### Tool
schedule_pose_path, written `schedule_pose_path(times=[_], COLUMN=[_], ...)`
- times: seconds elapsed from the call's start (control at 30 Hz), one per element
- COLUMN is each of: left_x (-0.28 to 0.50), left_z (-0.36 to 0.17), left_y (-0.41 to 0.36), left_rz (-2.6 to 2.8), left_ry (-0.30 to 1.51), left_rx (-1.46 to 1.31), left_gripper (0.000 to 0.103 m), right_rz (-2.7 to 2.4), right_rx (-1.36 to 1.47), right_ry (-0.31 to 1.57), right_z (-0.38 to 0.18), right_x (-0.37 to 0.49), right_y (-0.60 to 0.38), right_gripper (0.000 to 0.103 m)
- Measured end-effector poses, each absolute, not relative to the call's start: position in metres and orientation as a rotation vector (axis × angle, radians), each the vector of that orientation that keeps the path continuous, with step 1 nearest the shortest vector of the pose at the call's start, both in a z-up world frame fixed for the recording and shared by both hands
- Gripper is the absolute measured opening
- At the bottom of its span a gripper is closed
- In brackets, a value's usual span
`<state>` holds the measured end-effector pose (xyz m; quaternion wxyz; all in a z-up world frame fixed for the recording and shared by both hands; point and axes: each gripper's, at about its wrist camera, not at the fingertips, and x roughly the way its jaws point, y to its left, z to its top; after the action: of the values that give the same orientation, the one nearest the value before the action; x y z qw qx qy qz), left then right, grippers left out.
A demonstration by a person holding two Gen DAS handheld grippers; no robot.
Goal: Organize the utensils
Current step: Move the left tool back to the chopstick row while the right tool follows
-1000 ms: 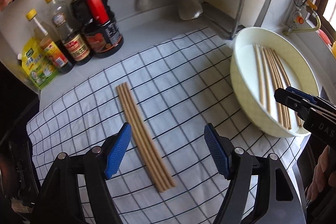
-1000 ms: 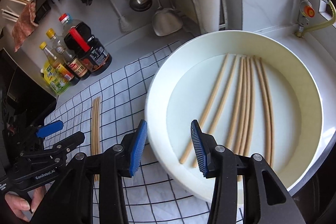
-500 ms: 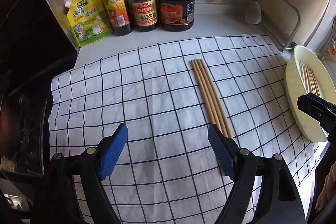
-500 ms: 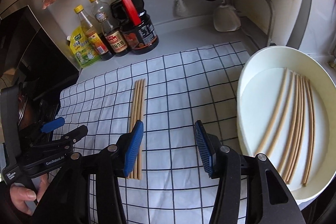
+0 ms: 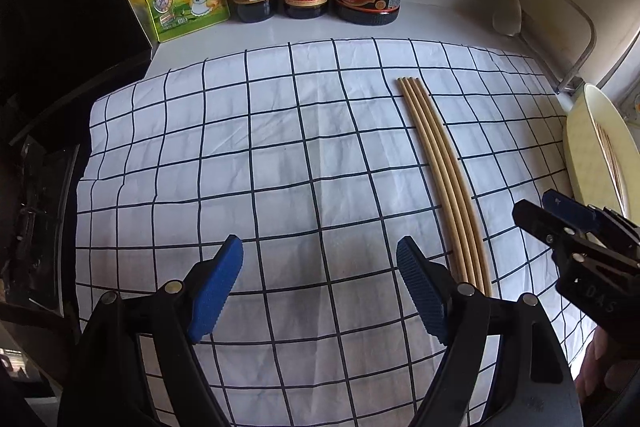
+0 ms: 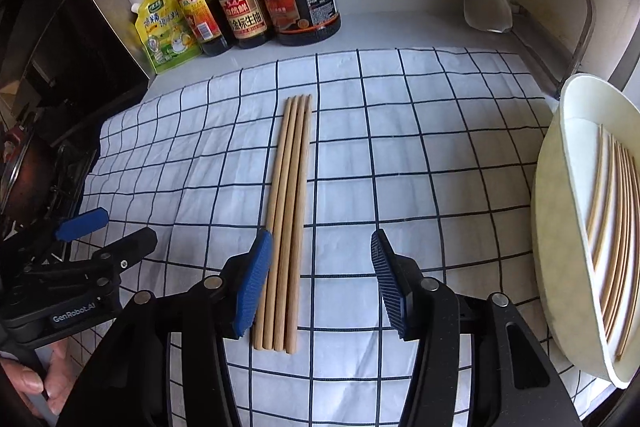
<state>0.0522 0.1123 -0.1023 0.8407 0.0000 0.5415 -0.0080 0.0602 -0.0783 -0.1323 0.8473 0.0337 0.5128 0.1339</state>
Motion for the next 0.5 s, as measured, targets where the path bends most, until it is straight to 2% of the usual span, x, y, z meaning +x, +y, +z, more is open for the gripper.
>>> schedule_pose_path(times=[0.5], left_x=[0.054], left_z=[-0.114], left_y=[0.112], left_rz=[-0.033], left_ry=[1.163], left_rx=[-0.021], left_gripper=[0.078], right_rz=[0.228], right_rx=[0.026], right_ry=[1.103], right_z=[-0.161], right_x=[0.076], right_y=[-0.065], right_gripper=[0.049])
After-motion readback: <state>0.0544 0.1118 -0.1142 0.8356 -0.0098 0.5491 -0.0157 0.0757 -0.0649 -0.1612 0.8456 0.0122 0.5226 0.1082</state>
